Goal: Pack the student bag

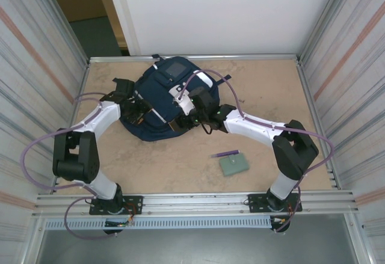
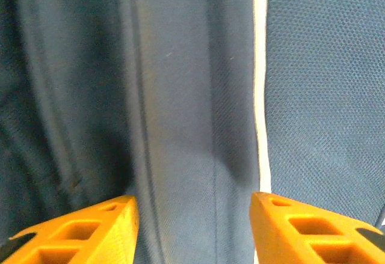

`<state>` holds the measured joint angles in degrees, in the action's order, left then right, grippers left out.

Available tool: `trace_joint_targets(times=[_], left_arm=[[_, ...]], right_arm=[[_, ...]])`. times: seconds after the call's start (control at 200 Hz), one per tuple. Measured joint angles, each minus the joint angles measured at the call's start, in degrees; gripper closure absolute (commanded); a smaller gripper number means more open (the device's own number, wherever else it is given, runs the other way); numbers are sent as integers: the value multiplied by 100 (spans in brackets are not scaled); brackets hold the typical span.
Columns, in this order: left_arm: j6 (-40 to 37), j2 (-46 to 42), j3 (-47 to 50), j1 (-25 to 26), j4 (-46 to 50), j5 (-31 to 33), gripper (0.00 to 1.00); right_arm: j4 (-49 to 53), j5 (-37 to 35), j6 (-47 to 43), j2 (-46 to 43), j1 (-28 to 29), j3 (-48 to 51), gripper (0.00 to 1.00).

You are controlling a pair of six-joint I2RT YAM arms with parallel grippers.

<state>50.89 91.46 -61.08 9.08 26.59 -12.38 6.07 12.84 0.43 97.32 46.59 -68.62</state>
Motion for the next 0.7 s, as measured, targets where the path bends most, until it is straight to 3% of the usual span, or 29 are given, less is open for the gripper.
trace_joint_targets(times=[0.11, 0.185, 0.431, 0.697], left_arm=[[-15, 168, 2, -2, -157, -68, 89], [-26, 166, 2, -9, -144, -81, 100], [-109, -114, -232, -11, 98, -313, 100], [94, -393, -260, -11, 214, -710, 100]], right_arm=[[39, 146, -358, 85, 0, 0, 25], [177, 297, -850, 105, -24, 4, 25], [514, 844, -2363, 219, -463, 7, 27], [273, 1082, -2966, 699, -782, 4, 33]])
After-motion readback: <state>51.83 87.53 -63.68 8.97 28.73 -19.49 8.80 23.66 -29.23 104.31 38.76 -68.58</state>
